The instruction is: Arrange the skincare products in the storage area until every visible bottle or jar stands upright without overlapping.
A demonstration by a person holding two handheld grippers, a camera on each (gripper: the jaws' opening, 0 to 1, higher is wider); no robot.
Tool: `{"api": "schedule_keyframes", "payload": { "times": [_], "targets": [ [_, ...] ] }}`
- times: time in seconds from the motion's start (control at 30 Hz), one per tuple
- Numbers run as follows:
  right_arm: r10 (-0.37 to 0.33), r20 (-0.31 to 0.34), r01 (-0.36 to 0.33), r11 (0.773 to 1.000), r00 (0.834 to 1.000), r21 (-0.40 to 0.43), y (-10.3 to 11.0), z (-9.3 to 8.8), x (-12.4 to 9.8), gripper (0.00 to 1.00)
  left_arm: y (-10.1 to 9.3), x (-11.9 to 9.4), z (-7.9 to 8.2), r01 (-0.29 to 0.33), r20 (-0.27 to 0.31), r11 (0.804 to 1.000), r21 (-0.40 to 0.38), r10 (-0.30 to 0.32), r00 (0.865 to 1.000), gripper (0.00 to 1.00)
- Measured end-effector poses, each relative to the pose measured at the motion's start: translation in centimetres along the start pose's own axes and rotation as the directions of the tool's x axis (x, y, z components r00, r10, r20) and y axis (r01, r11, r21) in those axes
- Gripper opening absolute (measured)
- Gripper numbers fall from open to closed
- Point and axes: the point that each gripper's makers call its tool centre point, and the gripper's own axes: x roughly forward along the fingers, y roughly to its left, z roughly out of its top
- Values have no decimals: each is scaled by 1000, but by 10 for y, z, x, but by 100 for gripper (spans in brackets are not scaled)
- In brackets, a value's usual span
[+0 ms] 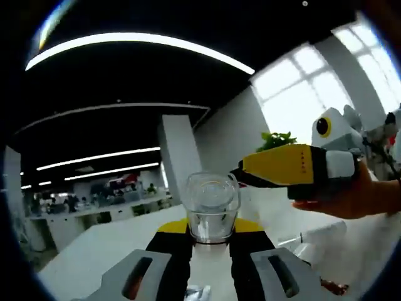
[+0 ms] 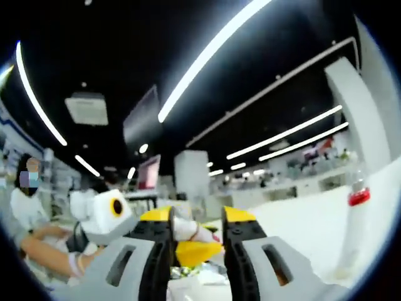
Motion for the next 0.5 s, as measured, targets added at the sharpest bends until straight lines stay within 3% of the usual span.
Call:
{"api": "schedule_keyframes", "payload": {
  "times": [0.1, 0.17, 0.23, 0.3, 0.37, 0.5],
  "targets": [
    [37, -27, -40, 990, 999, -136, 15, -6, 4, 36, -10, -1, -1, 9, -20, 999, 30, -8, 1000, 22],
    [60, -41, -66, 985, 997, -161, 26, -10, 7, 40, -13, -2, -3, 5, -45, 998, 61, -2, 999, 22],
    [58, -70, -71, 978, 996, -198, 29, -16, 9, 45, -10, -3, -4, -40, -57, 984, 174, 50, 997, 22],
    [48, -86, -66, 970, 995, -232, 31, -21, 8, 44, -3, -1, -1, -82, -52, 952, 293, 102, 993, 22],
    [42, -100, -65, 969, 994, -239, 30, -23, 8, 36, -6, 0, 3, -101, -36, 912, 397, 126, 991, 22],
    [-6, -93, -17, 969, 996, -245, 18, -19, 4, 26, -11, -1, 4, -121, -22, 847, 518, 155, 988, 22]
  ]
}}
